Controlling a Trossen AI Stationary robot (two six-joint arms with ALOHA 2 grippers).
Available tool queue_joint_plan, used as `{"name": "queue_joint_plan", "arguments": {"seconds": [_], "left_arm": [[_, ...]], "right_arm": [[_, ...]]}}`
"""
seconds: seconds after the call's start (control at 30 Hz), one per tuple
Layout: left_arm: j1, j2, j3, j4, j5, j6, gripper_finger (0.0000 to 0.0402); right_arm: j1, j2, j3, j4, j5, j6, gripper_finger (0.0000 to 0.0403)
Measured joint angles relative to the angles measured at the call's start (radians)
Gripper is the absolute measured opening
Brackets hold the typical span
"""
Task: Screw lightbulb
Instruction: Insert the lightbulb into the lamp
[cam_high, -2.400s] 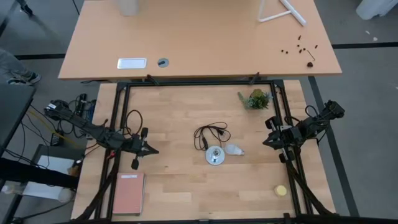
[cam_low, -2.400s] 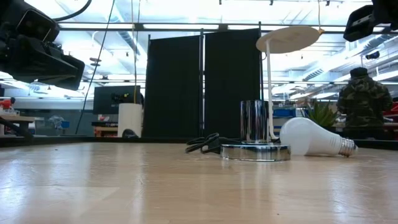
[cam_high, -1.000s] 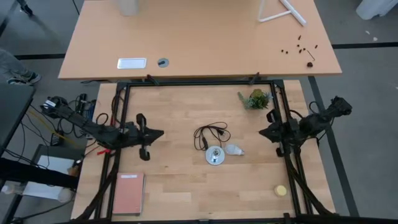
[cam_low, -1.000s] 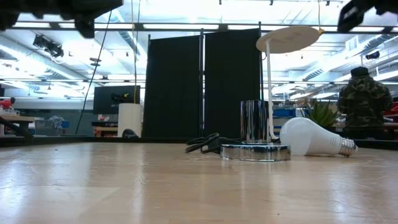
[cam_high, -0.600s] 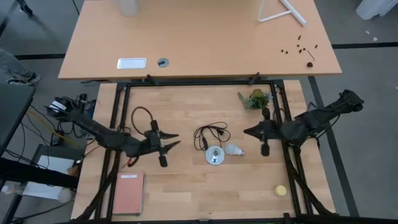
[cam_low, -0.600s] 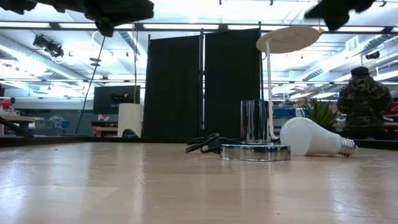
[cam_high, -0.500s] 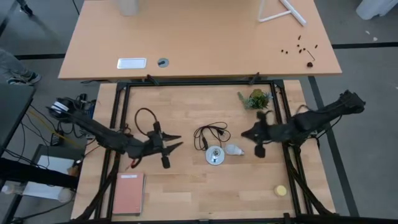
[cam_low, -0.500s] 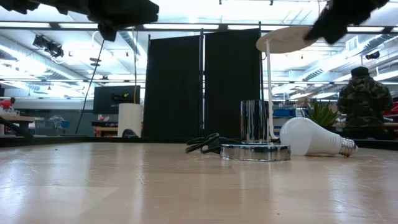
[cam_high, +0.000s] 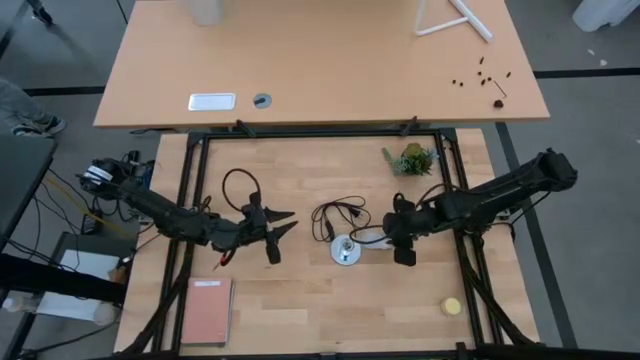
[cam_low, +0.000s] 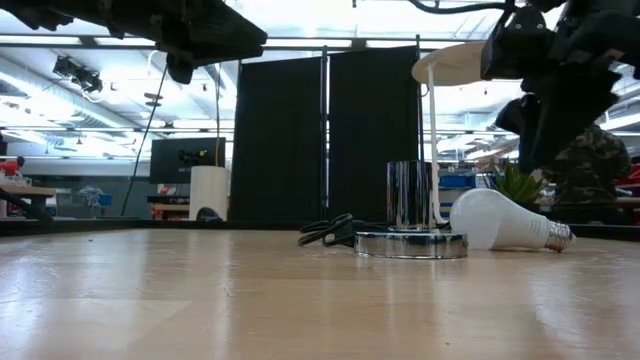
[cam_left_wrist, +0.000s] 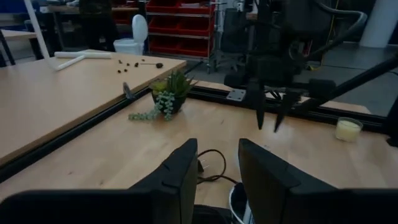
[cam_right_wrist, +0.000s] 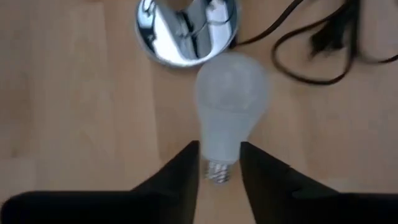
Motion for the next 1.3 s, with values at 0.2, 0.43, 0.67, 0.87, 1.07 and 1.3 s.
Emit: {"name": "queue_joint_plan", "arguments": {"seconds": [0.2,0.43,0.67,0.87,1.07,1.3], "left_arm": [[-0.001,0.0,0.0,-0.001,0.034,-0.014,0.0121],[-0.001,0.0,0.0,-0.008,0.11,-0.06,0.0121],[-0.002,0.0,0.0,-0.017,0.156,-0.111,0.0121],[-0.002,0.0,0.0,-0.029,0.167,-0.136,0.0121],[-0.002,0.0,0.0,-0.034,0.167,-0.127,0.0121],[-0.007,0.0,0.0,-0.038,0.177,-0.129,0.0121]], "right_arm": [[0.036,0.007,0.0,-0.002,0.027,0.127,0.0227],[0.085,0.112,-0.01,0.007,0.146,0.156,0.0282],[0.099,0.229,-0.011,0.054,0.13,0.136,0.0284],[0.091,0.291,-0.011,-0.069,0.276,0.101,0.0284],[0.09,0.282,-0.011,-0.23,0.535,0.186,0.0284],[0.088,0.254,-0.011,-0.233,0.365,0.222,0.0284]]}}
